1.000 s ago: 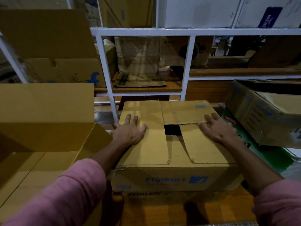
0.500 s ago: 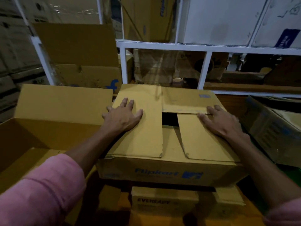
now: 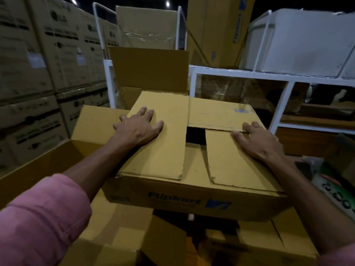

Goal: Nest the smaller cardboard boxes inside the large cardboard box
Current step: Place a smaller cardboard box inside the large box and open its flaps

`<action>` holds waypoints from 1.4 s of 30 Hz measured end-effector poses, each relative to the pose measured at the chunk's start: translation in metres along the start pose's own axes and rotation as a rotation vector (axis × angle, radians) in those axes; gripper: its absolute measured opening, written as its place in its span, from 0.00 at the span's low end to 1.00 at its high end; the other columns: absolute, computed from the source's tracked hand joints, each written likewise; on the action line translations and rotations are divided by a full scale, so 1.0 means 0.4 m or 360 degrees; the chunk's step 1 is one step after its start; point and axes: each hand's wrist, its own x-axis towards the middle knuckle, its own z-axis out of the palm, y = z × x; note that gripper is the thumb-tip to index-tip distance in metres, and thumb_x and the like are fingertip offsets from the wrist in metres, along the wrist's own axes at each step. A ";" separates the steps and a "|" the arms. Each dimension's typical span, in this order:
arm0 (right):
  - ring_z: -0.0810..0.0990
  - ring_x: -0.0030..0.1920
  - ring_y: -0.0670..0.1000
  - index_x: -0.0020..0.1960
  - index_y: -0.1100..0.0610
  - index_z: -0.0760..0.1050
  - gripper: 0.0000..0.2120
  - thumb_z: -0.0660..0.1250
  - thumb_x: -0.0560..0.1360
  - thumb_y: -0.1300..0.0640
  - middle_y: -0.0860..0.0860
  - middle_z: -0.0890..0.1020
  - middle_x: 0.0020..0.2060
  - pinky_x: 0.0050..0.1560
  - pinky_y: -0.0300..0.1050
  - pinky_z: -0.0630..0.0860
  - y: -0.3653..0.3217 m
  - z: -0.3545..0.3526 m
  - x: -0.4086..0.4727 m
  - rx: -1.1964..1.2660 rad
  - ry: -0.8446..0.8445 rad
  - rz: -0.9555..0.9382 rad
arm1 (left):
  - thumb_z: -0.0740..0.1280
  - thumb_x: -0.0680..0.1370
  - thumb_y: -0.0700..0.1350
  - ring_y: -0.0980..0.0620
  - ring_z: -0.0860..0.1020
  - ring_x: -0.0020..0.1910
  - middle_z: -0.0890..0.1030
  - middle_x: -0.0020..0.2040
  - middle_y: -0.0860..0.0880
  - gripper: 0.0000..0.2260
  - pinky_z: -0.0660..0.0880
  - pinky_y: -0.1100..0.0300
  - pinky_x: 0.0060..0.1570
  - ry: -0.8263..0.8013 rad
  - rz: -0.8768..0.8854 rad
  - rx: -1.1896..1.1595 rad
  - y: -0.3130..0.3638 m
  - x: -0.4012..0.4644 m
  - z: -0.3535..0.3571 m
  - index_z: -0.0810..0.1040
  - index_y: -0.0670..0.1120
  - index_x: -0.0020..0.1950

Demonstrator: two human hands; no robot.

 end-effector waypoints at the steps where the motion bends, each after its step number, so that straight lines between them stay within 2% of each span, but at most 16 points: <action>1: 0.68 0.73 0.65 0.76 0.51 0.66 0.32 0.53 0.81 0.32 0.56 0.64 0.78 0.69 0.66 0.65 -0.056 0.015 -0.005 0.0005 0.0011 -0.0012 | 0.49 0.77 0.74 0.28 0.56 0.76 0.50 0.83 0.56 0.36 0.60 0.28 0.66 0.0011 -0.0011 0.0004 -0.057 0.000 -0.011 0.53 0.60 0.82; 4: 0.68 0.72 0.67 0.75 0.48 0.66 0.35 0.50 0.78 0.27 0.55 0.63 0.78 0.67 0.67 0.67 -0.238 0.081 -0.012 0.0000 0.0023 0.0008 | 0.48 0.76 0.74 0.28 0.57 0.76 0.51 0.83 0.56 0.36 0.60 0.28 0.66 0.0042 -0.0075 0.0039 -0.248 -0.008 -0.042 0.54 0.61 0.81; 7: 0.72 0.66 0.67 0.70 0.44 0.66 0.39 0.44 0.71 0.21 0.53 0.67 0.73 0.61 0.68 0.72 -0.422 0.171 -0.027 0.0022 -0.0018 0.0006 | 0.45 0.74 0.76 0.29 0.59 0.76 0.52 0.83 0.57 0.38 0.60 0.29 0.68 0.0056 -0.0102 0.0096 -0.464 -0.004 -0.061 0.55 0.62 0.81; 11: 0.73 0.65 0.67 0.69 0.44 0.66 0.39 0.44 0.70 0.21 0.52 0.67 0.73 0.61 0.68 0.71 -0.631 0.286 -0.048 0.0031 -0.0077 -0.0007 | 0.44 0.73 0.77 0.30 0.59 0.77 0.52 0.83 0.57 0.39 0.58 0.26 0.68 -0.0004 -0.0085 0.0081 -0.715 -0.002 -0.071 0.55 0.61 0.81; 16: 0.73 0.65 0.67 0.67 0.45 0.67 0.37 0.44 0.71 0.23 0.52 0.67 0.72 0.62 0.67 0.71 -0.792 0.387 -0.070 0.0000 -0.0149 -0.0019 | 0.47 0.77 0.74 0.29 0.61 0.75 0.52 0.83 0.56 0.35 0.62 0.30 0.68 -0.0078 -0.0137 0.0105 -0.898 -0.037 -0.035 0.55 0.60 0.82; 20: 0.71 0.67 0.68 0.69 0.47 0.65 0.36 0.45 0.73 0.25 0.53 0.64 0.75 0.64 0.68 0.69 -0.835 0.445 -0.104 0.0020 -0.0168 0.0047 | 0.42 0.73 0.76 0.33 0.64 0.75 0.53 0.83 0.57 0.40 0.62 0.31 0.68 -0.0113 -0.0060 0.0050 -0.976 0.009 -0.003 0.57 0.60 0.81; 24: 0.67 0.72 0.67 0.74 0.51 0.63 0.34 0.49 0.78 0.29 0.56 0.59 0.79 0.69 0.66 0.65 -0.859 0.509 -0.143 -0.0011 -0.0259 0.0090 | 0.47 0.78 0.73 0.31 0.63 0.74 0.52 0.83 0.58 0.35 0.62 0.30 0.66 -0.0217 -0.0019 0.0036 -1.020 0.020 0.064 0.55 0.60 0.82; 28: 0.65 0.72 0.71 0.76 0.48 0.60 0.40 0.45 0.72 0.25 0.54 0.55 0.81 0.68 0.69 0.66 -0.864 0.609 -0.190 0.0016 -0.0420 0.0226 | 0.47 0.77 0.73 0.30 0.63 0.74 0.50 0.83 0.59 0.36 0.62 0.32 0.67 -0.0374 -0.0054 0.0009 -1.065 -0.015 0.174 0.53 0.59 0.82; 33: 0.61 0.74 0.72 0.80 0.46 0.55 0.35 0.52 0.78 0.30 0.52 0.50 0.82 0.70 0.68 0.64 -0.850 0.726 -0.250 0.0090 -0.0556 0.0344 | 0.46 0.77 0.73 0.31 0.63 0.73 0.47 0.83 0.58 0.37 0.63 0.32 0.66 -0.0482 -0.0017 0.0014 -1.093 -0.035 0.292 0.50 0.59 0.82; 36: 0.61 0.73 0.71 0.80 0.46 0.54 0.35 0.55 0.79 0.31 0.51 0.49 0.82 0.69 0.67 0.65 -0.833 0.776 -0.264 0.0086 -0.0619 0.0367 | 0.46 0.78 0.73 0.31 0.61 0.74 0.45 0.84 0.55 0.37 0.62 0.32 0.67 -0.0586 -0.0028 0.0025 -1.094 -0.052 0.362 0.48 0.58 0.83; 40: 0.62 0.74 0.71 0.81 0.47 0.53 0.38 0.54 0.77 0.29 0.51 0.48 0.82 0.69 0.67 0.66 -0.813 0.838 -0.276 0.0027 -0.0695 0.0347 | 0.46 0.78 0.74 0.30 0.56 0.77 0.39 0.83 0.53 0.38 0.59 0.32 0.70 -0.0737 -0.0110 0.0048 -1.095 -0.079 0.465 0.42 0.58 0.83; 42: 0.63 0.73 0.71 0.81 0.46 0.52 0.37 0.53 0.78 0.30 0.51 0.47 0.82 0.68 0.66 0.66 -0.807 0.860 -0.279 -0.0017 -0.0696 0.0335 | 0.44 0.77 0.74 0.30 0.55 0.76 0.37 0.83 0.52 0.38 0.60 0.33 0.70 -0.0732 -0.0123 0.0086 -1.093 -0.082 0.493 0.40 0.58 0.83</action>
